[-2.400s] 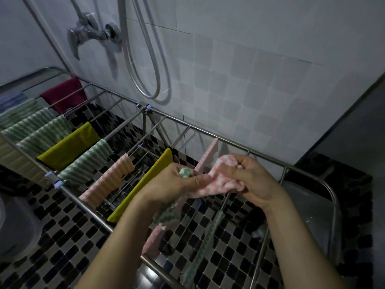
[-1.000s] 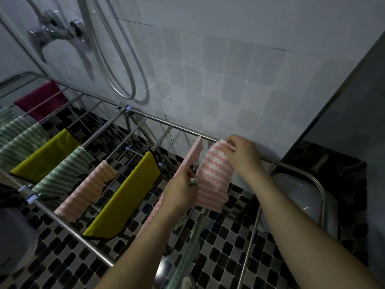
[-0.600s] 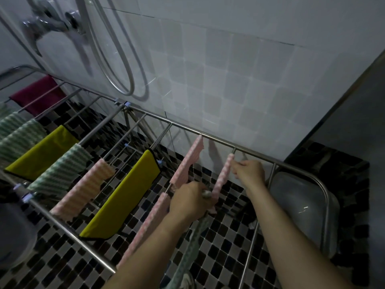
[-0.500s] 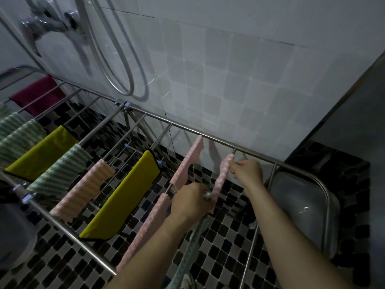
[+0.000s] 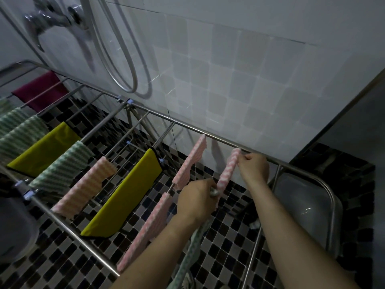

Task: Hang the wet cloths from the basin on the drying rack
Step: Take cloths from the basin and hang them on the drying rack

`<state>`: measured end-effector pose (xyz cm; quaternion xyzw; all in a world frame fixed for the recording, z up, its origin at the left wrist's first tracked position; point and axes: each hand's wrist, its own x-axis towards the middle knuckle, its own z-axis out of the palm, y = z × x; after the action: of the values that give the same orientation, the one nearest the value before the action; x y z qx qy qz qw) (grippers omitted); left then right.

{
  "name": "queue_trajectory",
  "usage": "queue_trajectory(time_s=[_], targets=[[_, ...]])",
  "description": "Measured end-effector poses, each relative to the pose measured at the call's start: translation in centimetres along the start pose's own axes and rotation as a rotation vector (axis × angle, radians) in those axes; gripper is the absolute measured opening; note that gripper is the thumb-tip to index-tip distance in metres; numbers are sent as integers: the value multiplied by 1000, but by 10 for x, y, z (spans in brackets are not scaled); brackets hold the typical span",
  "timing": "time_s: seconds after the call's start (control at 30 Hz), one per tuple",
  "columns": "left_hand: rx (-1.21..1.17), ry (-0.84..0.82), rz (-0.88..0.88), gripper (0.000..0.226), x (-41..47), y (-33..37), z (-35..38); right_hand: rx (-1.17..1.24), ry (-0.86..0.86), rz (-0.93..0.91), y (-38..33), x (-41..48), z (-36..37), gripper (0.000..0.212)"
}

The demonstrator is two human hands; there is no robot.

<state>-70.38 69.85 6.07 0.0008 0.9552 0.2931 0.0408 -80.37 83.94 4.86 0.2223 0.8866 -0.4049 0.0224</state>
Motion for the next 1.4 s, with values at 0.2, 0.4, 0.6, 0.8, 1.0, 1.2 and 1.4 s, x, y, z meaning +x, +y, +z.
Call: queue_trajectory(time_s=[0.2,0.4,0.6,0.8,1.0,1.2,1.4], targets=[[2,-46,1,22,0,-2,2,-39,-17,-221,0,-10,-1,15],[-207,-65,-118,12,-4,-4,-15,-30,-166,-203,-6,-20,-14,20],[-883,-15,-346,21,-5,7,-73,690,-738,22,-24,-59,-54,42],[-1474,11,-458,28,-26,24,-95,827,-1169,-18,-28,-121,-53,48],[-1733,49,-401,22,-27,21,-96,753,-907,-136,-22,-130,-43,29],[-1476,166,-370,57,-42,15,-93,649,-579,-243,-21,-137,-58,27],[-1446,-31,-386,53,-55,21,-85,603,-492,-263,-21,-142,-62,21]])
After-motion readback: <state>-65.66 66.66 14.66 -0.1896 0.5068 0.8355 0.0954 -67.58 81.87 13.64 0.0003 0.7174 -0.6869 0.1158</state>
